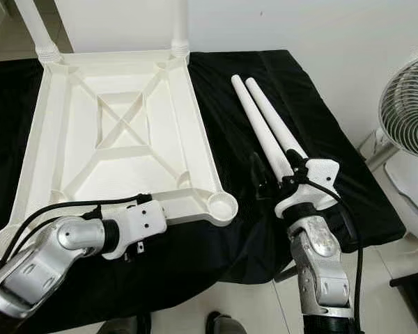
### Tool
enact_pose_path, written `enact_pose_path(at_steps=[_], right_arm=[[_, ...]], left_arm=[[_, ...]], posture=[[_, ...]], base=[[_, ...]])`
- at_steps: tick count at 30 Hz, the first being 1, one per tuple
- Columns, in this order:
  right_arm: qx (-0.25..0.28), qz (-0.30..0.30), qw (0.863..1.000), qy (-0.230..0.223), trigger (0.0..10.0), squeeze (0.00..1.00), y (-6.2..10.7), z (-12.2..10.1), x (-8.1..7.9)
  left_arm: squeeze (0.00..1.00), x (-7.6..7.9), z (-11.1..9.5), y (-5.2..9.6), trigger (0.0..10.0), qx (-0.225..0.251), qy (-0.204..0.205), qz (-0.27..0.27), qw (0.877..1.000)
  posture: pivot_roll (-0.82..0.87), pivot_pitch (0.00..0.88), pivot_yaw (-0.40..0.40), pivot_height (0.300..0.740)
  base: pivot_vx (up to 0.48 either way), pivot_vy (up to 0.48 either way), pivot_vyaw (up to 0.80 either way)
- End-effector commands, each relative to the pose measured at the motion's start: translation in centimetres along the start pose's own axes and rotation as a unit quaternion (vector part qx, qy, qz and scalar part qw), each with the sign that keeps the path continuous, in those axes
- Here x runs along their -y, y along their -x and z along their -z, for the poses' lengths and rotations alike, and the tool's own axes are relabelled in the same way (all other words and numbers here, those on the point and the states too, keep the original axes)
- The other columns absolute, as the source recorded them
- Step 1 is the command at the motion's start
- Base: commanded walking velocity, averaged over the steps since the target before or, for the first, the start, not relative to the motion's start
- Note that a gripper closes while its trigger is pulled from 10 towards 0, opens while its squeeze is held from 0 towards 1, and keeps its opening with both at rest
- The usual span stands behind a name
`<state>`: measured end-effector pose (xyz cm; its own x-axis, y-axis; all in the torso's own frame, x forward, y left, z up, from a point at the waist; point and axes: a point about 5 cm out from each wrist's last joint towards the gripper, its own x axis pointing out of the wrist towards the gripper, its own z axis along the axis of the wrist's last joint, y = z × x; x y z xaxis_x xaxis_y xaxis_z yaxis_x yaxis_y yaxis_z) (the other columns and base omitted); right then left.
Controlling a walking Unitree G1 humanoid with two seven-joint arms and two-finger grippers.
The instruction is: Building children table
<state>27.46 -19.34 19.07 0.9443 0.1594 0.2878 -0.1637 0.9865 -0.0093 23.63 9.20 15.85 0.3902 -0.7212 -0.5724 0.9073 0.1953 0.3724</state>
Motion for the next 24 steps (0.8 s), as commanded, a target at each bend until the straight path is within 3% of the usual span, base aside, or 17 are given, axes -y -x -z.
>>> enact_pose_path(at_steps=[1, 8, 12, 13, 15, 16, 17, 24], right_arm=[[-0.026, 0.034, 0.999, 0.019, 10.0, 0.0, -0.5, 0.6, 0.9], [-0.048, 0.053, 0.997, 0.031, 10.0, 0.0, -1.4, 1.0, 1.2], [-0.056, 0.062, 0.996, 0.031, 10.0, 0.0, -3.2, 0.9, 1.4], [-0.055, 0.058, 0.996, 0.026, 10.0, 0.13, -3.6, 0.7, 1.4], [-0.055, 0.055, 0.997, 0.021, 10.0, 0.13, -3.8, 0.7, 1.3], [-0.057, 0.05, 0.997, 0.015, 10.0, 1.0, -3.9, 0.7, 1.2], [-0.06, 0.049, 0.997, 0.009, 10.0, 1.0, -4.2, 0.7, 1.1], [-0.09, 0.072, 0.993, -0.005, 10.0, 1.0, -5.2, 1.0, 1.6]], left_arm=[[0.0, 1.3, -0.1, -0.1, 10.0, 0.004, 0.017, 0.076, 0.997], [0.0, 1.0, -0.5, -0.3, 10.0, 0.011, 0.029, 0.063, 0.998], [0.0, -0.6, -1.7, -0.7, 10.0, 0.045, 0.058, 0.005, 0.997], [0.0, -1.1, -2.1, -0.7, 10.0, 0.059, 0.07, -0.013, 0.996], [0.0, -1.4, -2.4, -0.7, 10.0, 0.066, 0.077, -0.023, 0.995], [0.68, -1.7, -2.7, -0.7, 10.0, 0.076, 0.085, -0.03, 0.993], [1.0, -1.9, -3.1, -0.7, 10.0, 0.094, 0.095, -0.036, 0.99], [1.0, -2.0, -5.9, 0.3, 10.0, 0.188, 0.12, -0.014, 0.975]], posture=[[0.05, 0.167, -0.014, 0.74], [0.05, 0.165, -0.019, 0.74], [0.06, 0.164, -0.042, 0.74], [0.06, 0.164, -0.042, 0.74], [0.06, 0.164, -0.042, 0.74], [0.07, 0.165, -0.055, 0.74], [0.07, 0.166, -0.066, 0.74], [0.07, 0.172, -0.096, 0.74]], base=[[0.0, 0.0, 0.0], [0.0, 0.0, 0.0], [0.0, 0.0, 0.0], [0.0, 0.0, 0.0], [0.0, 0.0, 0.0], [0.0, 0.0, 0.0], [0.0, 0.0, 0.0], [0.0, 0.0, 0.0]])
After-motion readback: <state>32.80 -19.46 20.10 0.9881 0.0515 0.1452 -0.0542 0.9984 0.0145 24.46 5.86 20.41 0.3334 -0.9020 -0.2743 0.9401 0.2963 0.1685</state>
